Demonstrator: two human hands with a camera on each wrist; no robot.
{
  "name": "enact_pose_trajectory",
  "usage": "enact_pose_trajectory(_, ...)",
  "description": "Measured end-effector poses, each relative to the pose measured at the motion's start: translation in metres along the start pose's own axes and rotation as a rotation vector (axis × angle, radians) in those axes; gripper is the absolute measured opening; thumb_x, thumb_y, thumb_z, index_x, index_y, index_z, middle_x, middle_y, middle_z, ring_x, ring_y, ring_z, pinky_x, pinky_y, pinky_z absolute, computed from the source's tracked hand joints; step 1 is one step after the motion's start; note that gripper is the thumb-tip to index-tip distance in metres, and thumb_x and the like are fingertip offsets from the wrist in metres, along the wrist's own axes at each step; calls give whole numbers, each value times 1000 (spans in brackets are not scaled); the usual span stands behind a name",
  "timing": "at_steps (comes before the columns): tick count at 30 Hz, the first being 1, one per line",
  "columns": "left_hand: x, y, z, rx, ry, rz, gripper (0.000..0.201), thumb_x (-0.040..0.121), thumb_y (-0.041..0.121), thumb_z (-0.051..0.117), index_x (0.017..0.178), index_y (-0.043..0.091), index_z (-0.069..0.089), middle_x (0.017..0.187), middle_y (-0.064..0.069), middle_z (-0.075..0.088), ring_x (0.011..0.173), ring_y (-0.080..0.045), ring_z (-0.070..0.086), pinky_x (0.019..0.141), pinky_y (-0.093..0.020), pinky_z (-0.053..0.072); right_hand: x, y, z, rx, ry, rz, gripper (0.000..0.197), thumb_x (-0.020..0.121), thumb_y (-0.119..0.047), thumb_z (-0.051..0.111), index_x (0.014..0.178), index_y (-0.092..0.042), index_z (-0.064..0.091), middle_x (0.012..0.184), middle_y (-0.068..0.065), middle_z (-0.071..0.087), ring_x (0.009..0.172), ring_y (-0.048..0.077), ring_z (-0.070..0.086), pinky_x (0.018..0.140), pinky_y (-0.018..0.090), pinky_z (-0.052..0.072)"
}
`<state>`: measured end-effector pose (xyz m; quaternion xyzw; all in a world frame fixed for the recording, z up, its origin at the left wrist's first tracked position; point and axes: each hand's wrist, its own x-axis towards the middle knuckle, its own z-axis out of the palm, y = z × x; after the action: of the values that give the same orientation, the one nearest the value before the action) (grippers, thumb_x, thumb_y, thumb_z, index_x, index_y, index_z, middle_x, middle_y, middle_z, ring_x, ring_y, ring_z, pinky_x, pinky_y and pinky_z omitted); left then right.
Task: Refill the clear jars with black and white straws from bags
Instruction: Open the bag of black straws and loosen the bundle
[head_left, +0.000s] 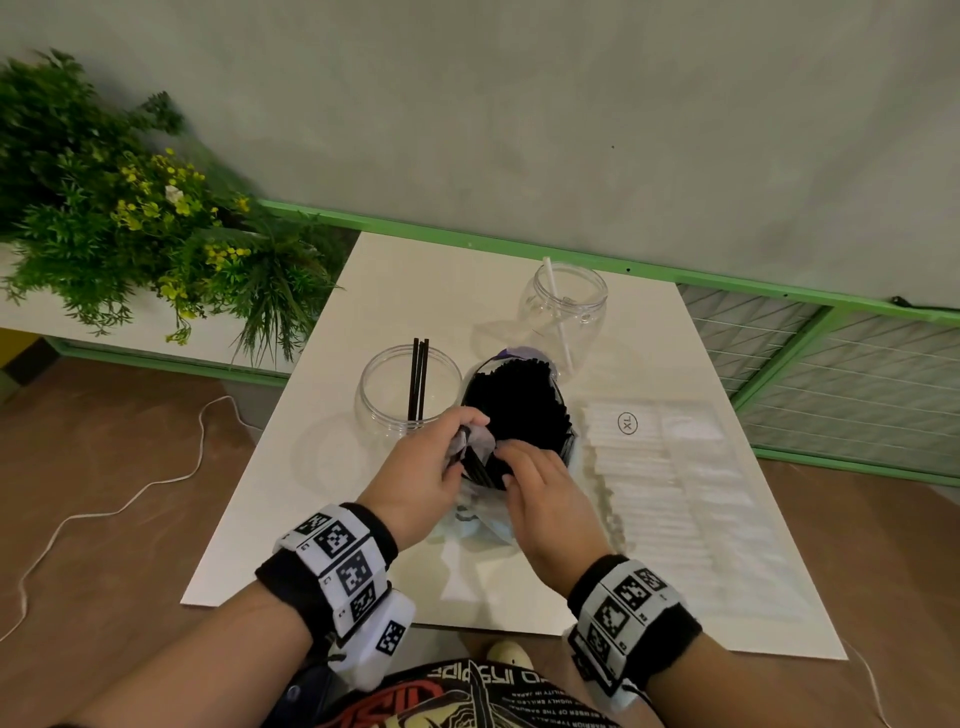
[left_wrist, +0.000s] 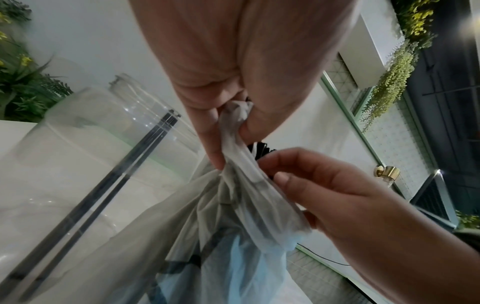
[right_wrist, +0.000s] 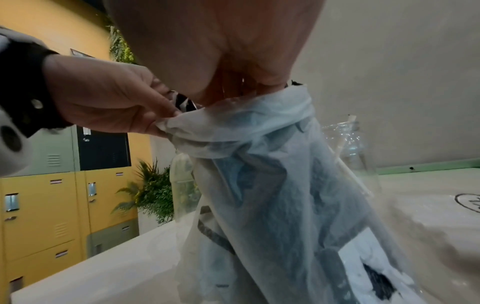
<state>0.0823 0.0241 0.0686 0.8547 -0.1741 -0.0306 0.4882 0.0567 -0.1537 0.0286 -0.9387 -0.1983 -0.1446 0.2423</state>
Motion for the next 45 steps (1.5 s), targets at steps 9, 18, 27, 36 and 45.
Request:
enact_pose_trajectory(9,1,2,2,-50,-26,-39,65,82,-10,43,128,35,43,107,6,60,91,1,58,74,-10,44,8,2,3,-13,-138,160,42,75,-17,75,116,-11,65,103,6,63,95,28,54,85,36,48)
enact_pose_trajectory(18,5,4,8,-229,-17,-69,56,82,1,63,123,35,45,101,4,60,86,-6,62,77,-17,50,17,-14,11,-11,-87,294,31,79,-29,73,98,-11,56,91,4,62,90,22,48,68,26,32)
enact_pose_trajectory(27,3,-3,5,-127,44,-26,52,82,5,57,119,40,47,102,10,62,93,-4,59,81,-22,50,20,-7,15,40,-62,344,15,83,-17,67,96,-10,65,88,6,65,89,27,52,71,27,35)
enact_pose_trajectory(36,8,-6,-1,-128,131,-5,24,90,6,54,96,29,58,82,10,64,75,-3,56,68,-10,40,20,-2,20,61,-80,354,16,85,-16,63,100,-10,63,95,5,64,92,25,50,78,34,44)
enact_pose_trajectory(45,8,-13,-6,-317,106,-132,18,78,7,54,82,21,43,68,6,40,55,-7,35,58,-26,33,16,4,7,255,-7,419,15,96,-30,53,91,-17,53,79,-4,58,70,11,53,60,23,35)
